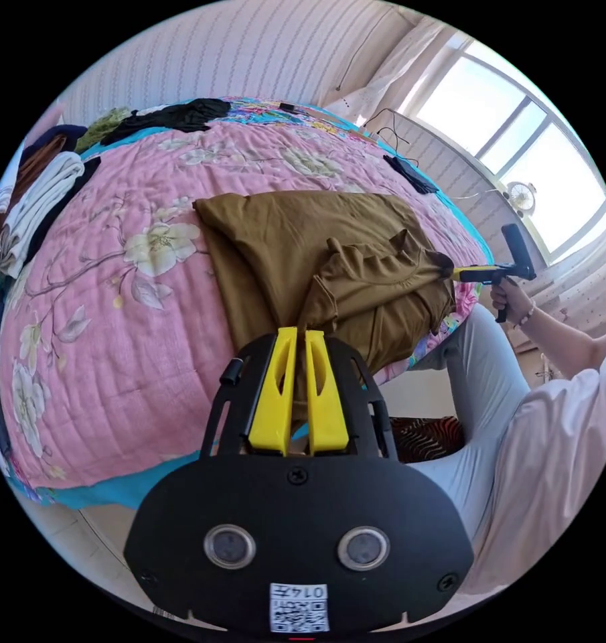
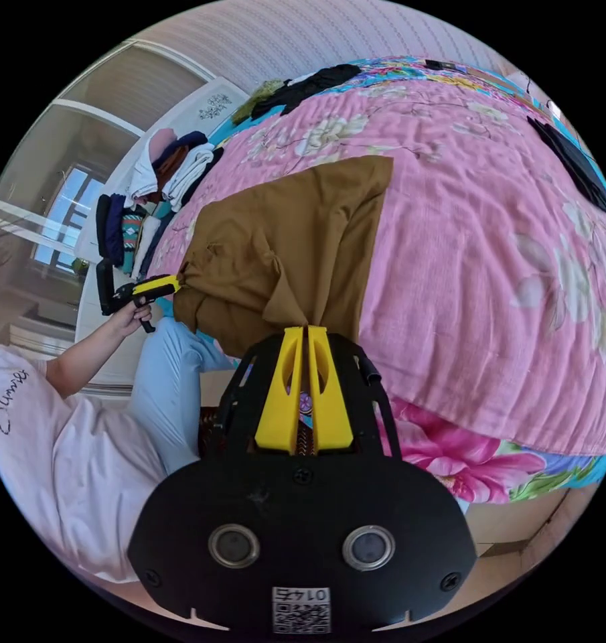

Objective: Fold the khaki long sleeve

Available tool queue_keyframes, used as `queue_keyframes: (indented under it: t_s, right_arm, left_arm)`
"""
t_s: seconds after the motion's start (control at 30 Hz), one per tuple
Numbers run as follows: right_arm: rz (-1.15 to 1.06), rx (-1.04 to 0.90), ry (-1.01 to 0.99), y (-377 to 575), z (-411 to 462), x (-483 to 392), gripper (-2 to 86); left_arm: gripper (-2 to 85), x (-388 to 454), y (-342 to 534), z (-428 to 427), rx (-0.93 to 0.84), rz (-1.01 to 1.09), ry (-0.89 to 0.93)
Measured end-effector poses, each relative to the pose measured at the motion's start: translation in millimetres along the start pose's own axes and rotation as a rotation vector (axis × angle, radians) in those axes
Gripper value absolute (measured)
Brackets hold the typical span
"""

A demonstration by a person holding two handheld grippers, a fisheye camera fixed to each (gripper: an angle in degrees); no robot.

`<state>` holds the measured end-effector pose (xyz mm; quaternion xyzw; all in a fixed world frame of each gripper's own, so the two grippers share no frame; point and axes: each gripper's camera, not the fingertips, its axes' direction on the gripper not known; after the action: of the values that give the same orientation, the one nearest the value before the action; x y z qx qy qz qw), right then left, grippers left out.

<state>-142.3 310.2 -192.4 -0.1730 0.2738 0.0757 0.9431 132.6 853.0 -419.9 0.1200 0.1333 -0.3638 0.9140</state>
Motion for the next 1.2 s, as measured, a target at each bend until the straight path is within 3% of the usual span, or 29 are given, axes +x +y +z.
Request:
queue_keyframes:
  t_s: [0.2,0.33,0.4,0.47,0.57,0.7,0.83,1.03,1.2]
  right_arm:
    - [-0.006,0.049,0.068,2.0,-25.0,-8.3,1.7]
    - [-0.099,0.132,-0.056,-39.1,-12.1,-41.8,6.8]
    - [-0.103,0.084,-0.095,-61.8,12.7,-52.7,7.9]
    - [-0.079,0.019,-0.017,-77.1,39.4,-58.8,7.9]
    - [-0.040,-0.092,0.049,-84.9,69.8,-60.1,4.6]
    - [-0.121,-0.109,-0.081,-63.5,57.5,-63.1,1.5]
    - [-0.204,-0.260,-0.209,-26.4,59.9,-66.2,0.5]
    - [-0.238,-0.322,-0.066,-12.4,63.7,-87.6,0.0]
    - [-0.405,-0.253,0.133,-72.3,81.8,-145.9,-0.3]
  left_arm:
    - [-0.3,1.1,9.6,-34.7,0.032,-0.021,-0.041]
    - [3.7,21.2,-24.3,-31.9,0.130,0.010,-0.044]
    - [7.5,24.6,-39.2,-7.7,0.062,-0.037,-0.010]
    - [7.1,27.8,-47.3,32.8,-0.123,-0.047,-0.024]
    - [3.1,36.8,-36.3,30.6,-0.089,-0.003,-0.031]
    - [0.5,46.1,-5.6,13.2,-0.080,0.044,0.056]
    - [2.4,58.3,42.1,4.4,-0.109,0.063,0.063]
    - [4.5,98.6,65.2,-3.6,-0.140,0.201,-0.108]
    - [1.5,157.0,39.1,24.1,-0.044,0.364,-0.080]
